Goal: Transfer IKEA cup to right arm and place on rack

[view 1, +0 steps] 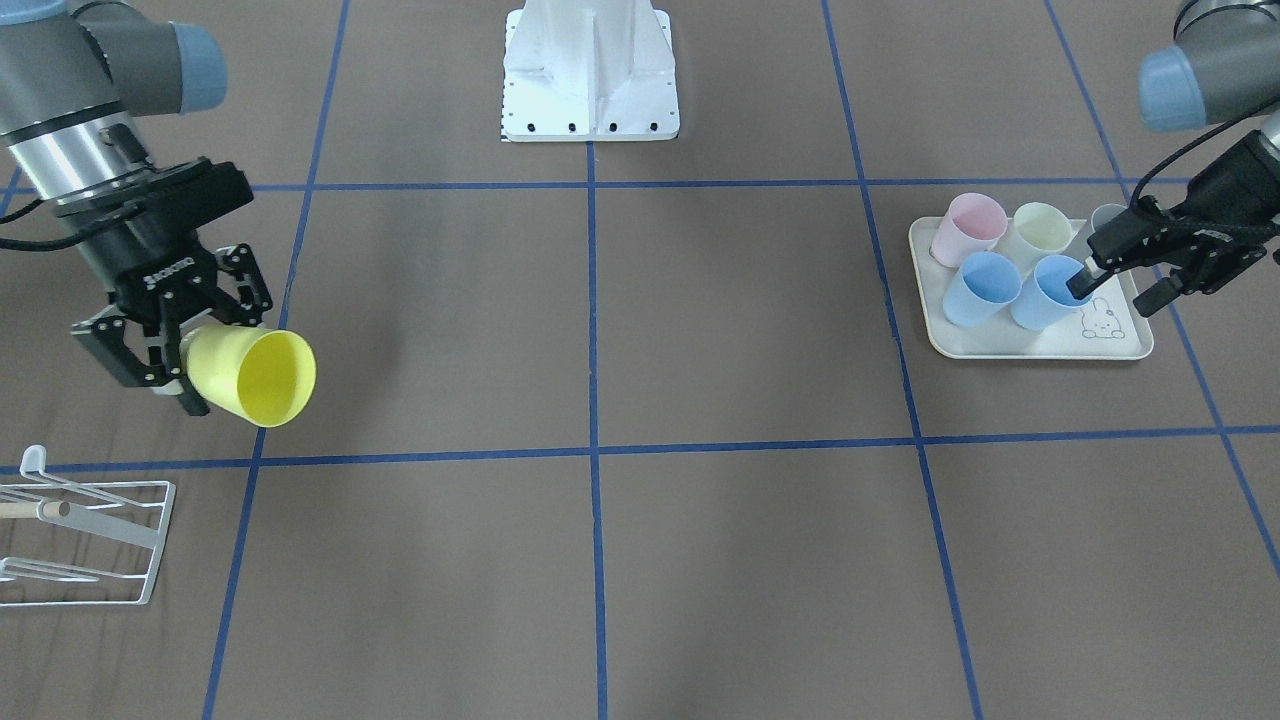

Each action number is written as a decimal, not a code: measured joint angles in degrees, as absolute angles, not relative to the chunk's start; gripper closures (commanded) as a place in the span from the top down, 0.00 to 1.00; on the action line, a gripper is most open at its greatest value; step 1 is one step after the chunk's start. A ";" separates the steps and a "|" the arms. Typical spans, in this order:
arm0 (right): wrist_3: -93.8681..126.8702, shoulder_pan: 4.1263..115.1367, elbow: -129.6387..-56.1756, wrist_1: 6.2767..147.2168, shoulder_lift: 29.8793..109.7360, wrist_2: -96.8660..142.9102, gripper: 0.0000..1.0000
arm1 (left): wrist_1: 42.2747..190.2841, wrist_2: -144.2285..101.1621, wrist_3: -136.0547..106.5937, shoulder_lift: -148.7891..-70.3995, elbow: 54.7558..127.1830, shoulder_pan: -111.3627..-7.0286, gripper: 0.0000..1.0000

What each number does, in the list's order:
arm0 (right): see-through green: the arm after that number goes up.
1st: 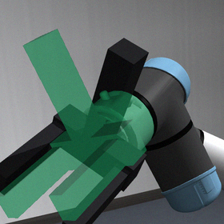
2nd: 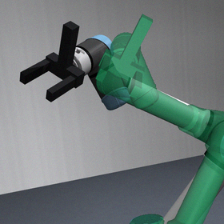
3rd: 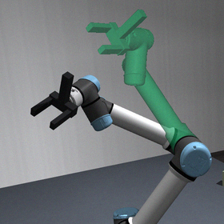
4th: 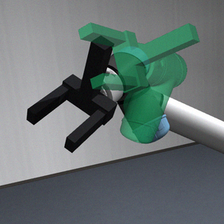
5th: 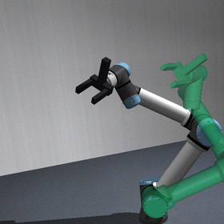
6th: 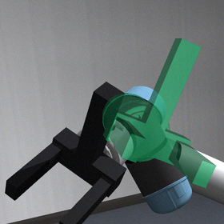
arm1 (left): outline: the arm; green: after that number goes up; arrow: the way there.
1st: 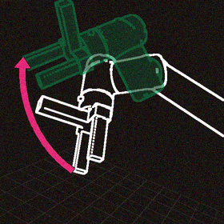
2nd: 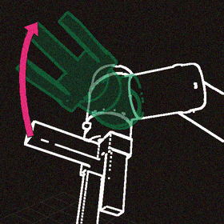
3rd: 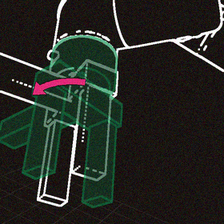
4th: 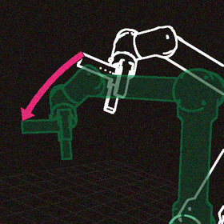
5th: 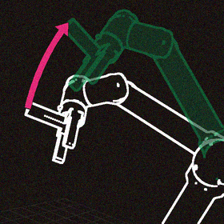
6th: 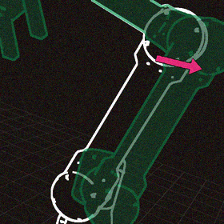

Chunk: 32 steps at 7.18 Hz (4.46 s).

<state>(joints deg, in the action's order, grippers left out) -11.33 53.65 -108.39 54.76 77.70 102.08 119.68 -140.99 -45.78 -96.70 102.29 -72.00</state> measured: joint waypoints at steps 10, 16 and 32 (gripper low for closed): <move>-94.94 62.55 -108.75 59.76 90.67 79.83 0.16 | 118.36 -141.06 -42.98 -94.15 103.01 -72.48 1.00; -99.03 53.63 -108.13 63.74 90.88 61.74 0.17 | 118.47 -141.06 -43.33 -93.46 102.81 -72.42 1.00; -98.21 48.78 -100.20 63.28 87.02 54.14 0.46 | 118.60 -141.15 -43.50 -93.47 102.30 -72.16 1.00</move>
